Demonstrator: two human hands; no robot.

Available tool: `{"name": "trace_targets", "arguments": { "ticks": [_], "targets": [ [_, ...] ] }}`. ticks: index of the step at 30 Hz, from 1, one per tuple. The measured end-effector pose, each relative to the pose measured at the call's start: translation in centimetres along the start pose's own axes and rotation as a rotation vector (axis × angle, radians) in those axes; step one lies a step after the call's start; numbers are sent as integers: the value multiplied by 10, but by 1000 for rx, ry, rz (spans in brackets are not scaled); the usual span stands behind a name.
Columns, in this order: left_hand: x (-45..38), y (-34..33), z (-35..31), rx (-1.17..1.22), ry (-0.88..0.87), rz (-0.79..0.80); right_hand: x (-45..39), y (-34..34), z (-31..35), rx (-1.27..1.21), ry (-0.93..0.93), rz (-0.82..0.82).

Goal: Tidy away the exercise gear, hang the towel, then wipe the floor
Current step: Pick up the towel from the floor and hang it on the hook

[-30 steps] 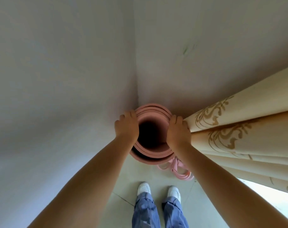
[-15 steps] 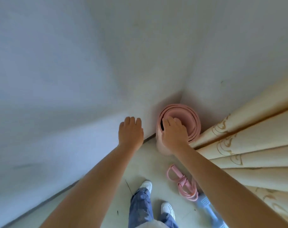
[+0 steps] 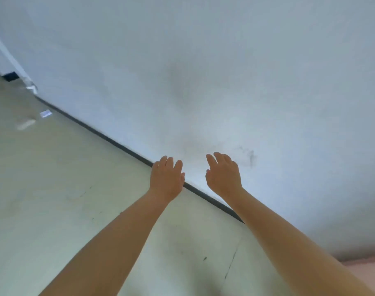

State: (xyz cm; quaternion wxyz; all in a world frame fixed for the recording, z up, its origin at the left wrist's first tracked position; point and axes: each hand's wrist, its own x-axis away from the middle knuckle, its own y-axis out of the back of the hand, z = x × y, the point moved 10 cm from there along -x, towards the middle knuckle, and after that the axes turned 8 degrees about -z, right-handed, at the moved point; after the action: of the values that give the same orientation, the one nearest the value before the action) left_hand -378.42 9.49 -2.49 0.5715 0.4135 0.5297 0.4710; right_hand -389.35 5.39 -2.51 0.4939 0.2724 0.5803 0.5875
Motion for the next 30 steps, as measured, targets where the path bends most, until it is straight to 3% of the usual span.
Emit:
{"name": "trace_targets", "arguments": {
  "ticks": [5, 10, 19, 30],
  "targets": [
    [119, -20, 229, -21, 340, 166, 0, -55, 241, -86, 195, 189],
    [239, -49, 400, -8, 594, 328, 29, -128, 429, -133, 322, 391],
    [373, -134, 590, 152, 875, 607, 65, -272, 640, -58, 440, 764],
    [362, -197, 884, 252, 1033, 780, -82, -395, 909, -51, 503, 885]
  ]
}}
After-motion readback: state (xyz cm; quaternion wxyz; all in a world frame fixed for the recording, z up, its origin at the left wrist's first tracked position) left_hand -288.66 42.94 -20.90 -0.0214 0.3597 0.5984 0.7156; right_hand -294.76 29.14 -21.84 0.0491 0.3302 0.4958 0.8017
